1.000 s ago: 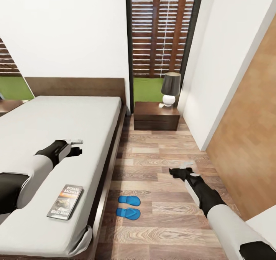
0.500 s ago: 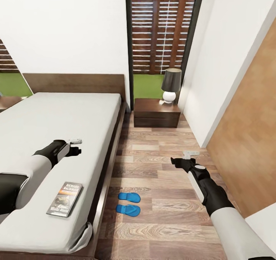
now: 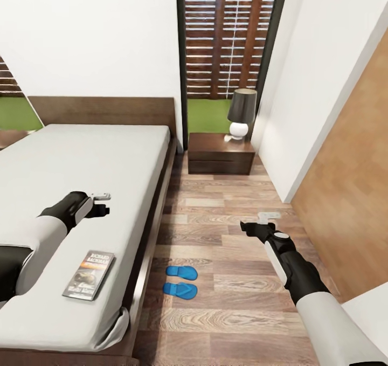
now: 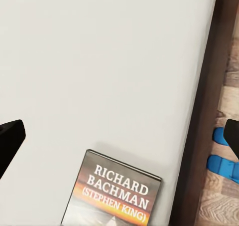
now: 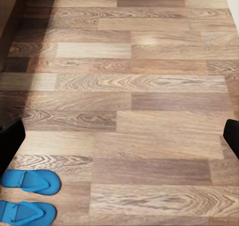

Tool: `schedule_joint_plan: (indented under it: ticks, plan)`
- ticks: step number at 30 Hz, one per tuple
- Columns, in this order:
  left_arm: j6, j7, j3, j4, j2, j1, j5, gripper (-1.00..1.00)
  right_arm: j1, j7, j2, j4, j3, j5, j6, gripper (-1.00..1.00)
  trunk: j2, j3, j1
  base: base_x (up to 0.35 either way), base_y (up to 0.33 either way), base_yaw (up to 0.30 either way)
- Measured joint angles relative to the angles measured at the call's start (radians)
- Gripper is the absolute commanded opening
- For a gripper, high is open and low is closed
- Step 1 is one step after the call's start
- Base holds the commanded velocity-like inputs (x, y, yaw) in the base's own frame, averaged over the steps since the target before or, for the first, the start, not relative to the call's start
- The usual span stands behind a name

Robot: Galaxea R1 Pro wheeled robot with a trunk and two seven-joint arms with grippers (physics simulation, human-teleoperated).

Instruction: In the bedroom, move the book from the bed onto either nightstand, and place the two sandals side by side next to the bed.

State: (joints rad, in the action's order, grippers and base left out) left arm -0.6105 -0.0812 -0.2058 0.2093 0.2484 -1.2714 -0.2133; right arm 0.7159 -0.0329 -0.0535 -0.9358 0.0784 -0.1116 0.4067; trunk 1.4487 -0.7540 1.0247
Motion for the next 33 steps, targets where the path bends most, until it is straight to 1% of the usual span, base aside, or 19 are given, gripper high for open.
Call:
schedule_joint_plan:
  ticks: [8, 10, 12, 19, 33]
  plan:
    - [0.009, 0.004, -0.002, 0.000, 0.001, 0.000, 0.000, 1.00, 0.000, 0.001, 0.000, 0.000, 0.000, 0.000, 0.000, 1.00, 0.056, -0.038, 0.031, 0.000, 0.000, 0.000]
    - [0.010, 0.004, -0.002, 0.000, 0.005, 0.000, 0.000, 1.00, 0.000, 0.001, 0.000, 0.000, 0.000, 0.000, 0.000, 1.00, 0.070, -0.047, 0.038, 0.000, 0.000, 0.000]
    - [0.012, 0.004, -0.002, 0.000, 0.016, 0.000, 0.000, 1.00, 0.000, 0.001, -0.001, 0.000, 0.000, 0.000, 0.000, 1.00, 0.084, -0.057, 0.046, 0.000, 0.000, 0.000]
    - [0.013, 0.006, -0.002, 0.000, 0.039, 0.000, -0.001, 1.00, 0.000, 0.000, -0.001, 0.000, 0.000, 0.000, 0.000, 1.00, 0.133, -0.090, 0.073, 0.000, 0.000, 0.000]
    - [0.013, 0.009, 0.000, 0.000, 0.043, 0.000, -0.005, 1.00, 0.000, 0.000, -0.001, 0.004, 0.000, 0.000, 0.000, 1.00, 0.231, -0.156, 0.127, 0.000, 0.000, 0.000]
